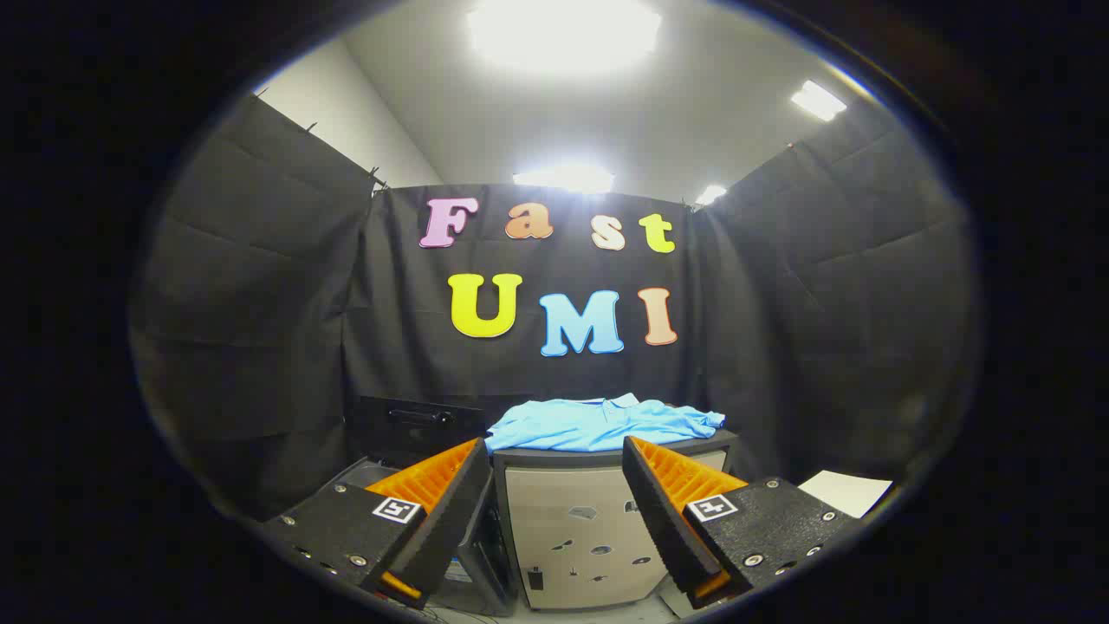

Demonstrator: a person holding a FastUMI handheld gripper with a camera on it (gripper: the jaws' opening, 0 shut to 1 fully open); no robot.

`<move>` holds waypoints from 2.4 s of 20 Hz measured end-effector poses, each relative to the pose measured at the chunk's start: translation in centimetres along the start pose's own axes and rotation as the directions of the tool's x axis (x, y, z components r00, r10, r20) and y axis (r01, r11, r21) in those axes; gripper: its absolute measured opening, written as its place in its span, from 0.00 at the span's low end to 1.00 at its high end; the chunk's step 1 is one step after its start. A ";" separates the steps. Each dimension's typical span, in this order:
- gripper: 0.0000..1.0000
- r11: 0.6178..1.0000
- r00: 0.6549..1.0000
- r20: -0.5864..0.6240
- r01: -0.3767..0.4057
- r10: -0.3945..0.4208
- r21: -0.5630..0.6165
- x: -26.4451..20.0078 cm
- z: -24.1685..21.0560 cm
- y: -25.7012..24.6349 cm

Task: Put the clothes into the washing machine and then close the washing machine lid.

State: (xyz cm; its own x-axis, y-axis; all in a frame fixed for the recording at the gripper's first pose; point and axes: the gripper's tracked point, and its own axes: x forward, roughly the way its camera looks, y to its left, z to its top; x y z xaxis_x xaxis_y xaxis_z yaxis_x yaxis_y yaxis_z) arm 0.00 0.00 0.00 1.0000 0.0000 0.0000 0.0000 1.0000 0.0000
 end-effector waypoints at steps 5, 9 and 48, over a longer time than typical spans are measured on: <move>0.96 1.000 1.000 -0.012 -0.002 0.002 -0.001 -0.2 -0.3 -0.1; 0.96 1.000 1.000 -0.015 0.008 -0.007 0.005 -0.6 -0.4 -0.5; 0.96 0.999 1.000 -0.006 -0.011 0.011 0.037 14.8 4.0 -7.4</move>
State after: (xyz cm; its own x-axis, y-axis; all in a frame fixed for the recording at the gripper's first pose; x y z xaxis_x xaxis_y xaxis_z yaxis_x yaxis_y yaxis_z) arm 14.80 -7.39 4.01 0.9999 0.0111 -0.0065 -0.0108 0.9993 0.0371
